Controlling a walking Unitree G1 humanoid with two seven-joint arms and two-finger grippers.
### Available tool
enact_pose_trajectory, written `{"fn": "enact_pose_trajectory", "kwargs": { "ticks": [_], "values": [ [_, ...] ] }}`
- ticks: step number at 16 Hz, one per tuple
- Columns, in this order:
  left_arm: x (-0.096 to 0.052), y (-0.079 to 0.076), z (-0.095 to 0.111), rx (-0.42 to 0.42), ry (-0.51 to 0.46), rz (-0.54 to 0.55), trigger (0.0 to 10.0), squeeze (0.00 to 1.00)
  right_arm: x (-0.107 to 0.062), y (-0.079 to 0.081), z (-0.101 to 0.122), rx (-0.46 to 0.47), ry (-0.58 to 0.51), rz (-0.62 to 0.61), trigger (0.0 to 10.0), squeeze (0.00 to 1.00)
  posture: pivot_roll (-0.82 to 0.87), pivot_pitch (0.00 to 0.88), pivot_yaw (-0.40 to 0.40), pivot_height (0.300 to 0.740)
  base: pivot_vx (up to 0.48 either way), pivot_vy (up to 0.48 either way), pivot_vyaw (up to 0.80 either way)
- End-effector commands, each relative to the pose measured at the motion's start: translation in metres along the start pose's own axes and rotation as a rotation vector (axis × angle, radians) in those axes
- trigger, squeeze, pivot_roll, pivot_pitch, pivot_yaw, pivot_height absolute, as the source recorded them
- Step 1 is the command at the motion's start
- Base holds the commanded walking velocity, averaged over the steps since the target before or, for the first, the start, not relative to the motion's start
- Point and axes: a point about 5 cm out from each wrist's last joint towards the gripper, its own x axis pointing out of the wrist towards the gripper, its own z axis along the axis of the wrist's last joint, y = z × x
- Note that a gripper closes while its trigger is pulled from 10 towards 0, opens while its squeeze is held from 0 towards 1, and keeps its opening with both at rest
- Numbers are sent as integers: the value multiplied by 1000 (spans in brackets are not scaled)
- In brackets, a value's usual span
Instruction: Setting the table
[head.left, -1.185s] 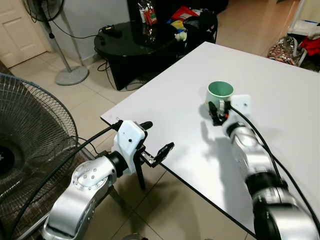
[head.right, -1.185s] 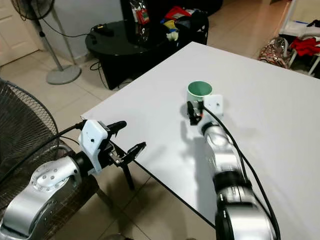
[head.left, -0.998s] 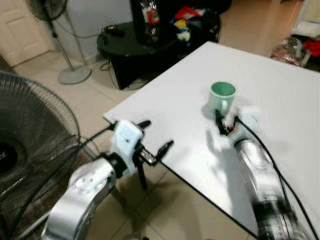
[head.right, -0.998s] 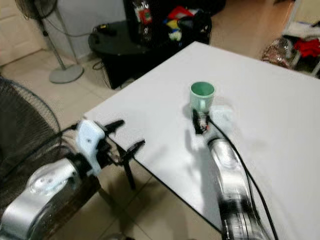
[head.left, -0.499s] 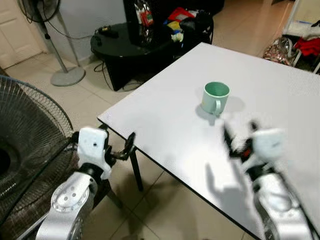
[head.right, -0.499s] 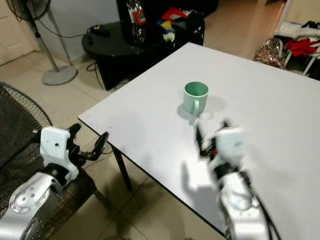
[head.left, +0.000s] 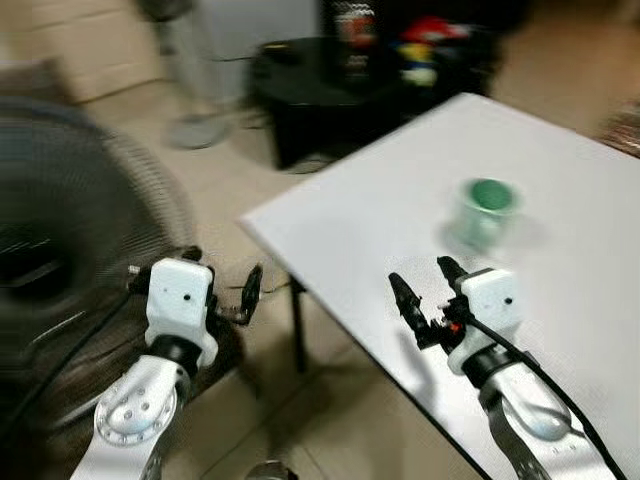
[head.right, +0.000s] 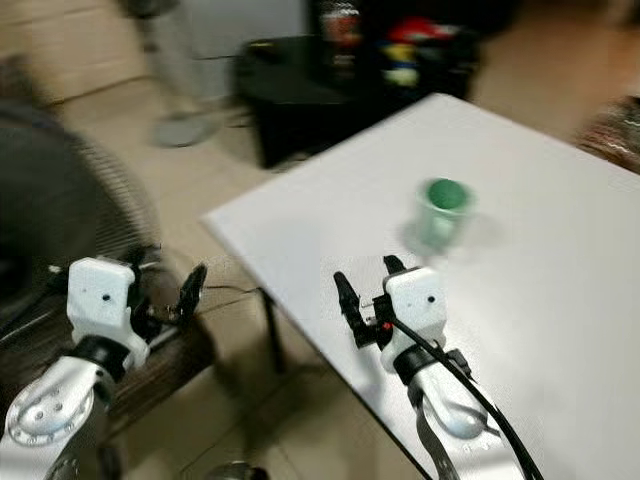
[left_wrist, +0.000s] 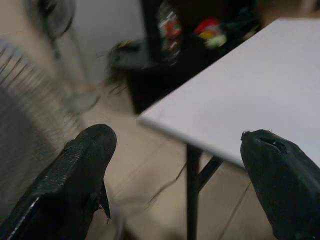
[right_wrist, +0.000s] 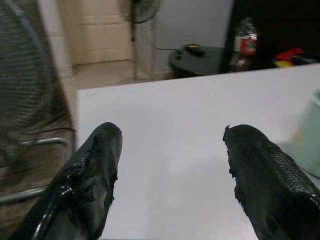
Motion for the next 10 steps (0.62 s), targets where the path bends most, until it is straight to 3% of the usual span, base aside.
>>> {"fn": "enact_pose_trajectory", "kwargs": {
  "ticks": [1, 3, 4, 5, 7, 8, 9, 10],
  "values": [
    [-1, -1, 2, -6, 9, -4, 10000, 0, -3, -2, 2, 33, 2, -1, 10000, 0, 23, 0, 63, 740, 0, 0, 800],
    [0, 0, 4, -20, 7, 6, 10000, 0, -3, -4, 0, 55, 9, -18, 10000, 0, 28, 0, 69, 740, 0, 0, 800],
    [0, 2, 3, -19, 13, 13, 10000, 1000, -2, -3, 0, 60, 7, -15, 10000, 0, 28, 0, 74, 740, 0, 0, 800],
    [0, 4, 3, -21, 12, 17, 10000, 1000, -2, -2, -1, 67, 7, -14, 10000, 0, 31, 0, 80, 740, 0, 0, 800],
    [1, 16, 9, 55, -43, 130, 10000, 1000, -1, 0, -1, 63, 6, -10, 10000, 0, 37, 0, 79, 740, 0, 0, 800],
    [1, 16, 10, 44, -45, 124, 10000, 1000, -1, -1, -1, 62, 7, -14, 10000, 0, 41, 0, 76, 740, 0, 0, 800],
    [3, 18, 12, 12, -66, 163, 10000, 1000, 3, -9, 1, -35, 0, -87, 10000, 0, 44, 0, 76, 740, 0, 0, 800],
    [3, 18, 13, 3, -72, 175, 10000, 1000, 3, -11, 2, -52, 0, -99, 10000, 0, 44, 0, 76, 740, 0, 0, 800]
  ]
}}
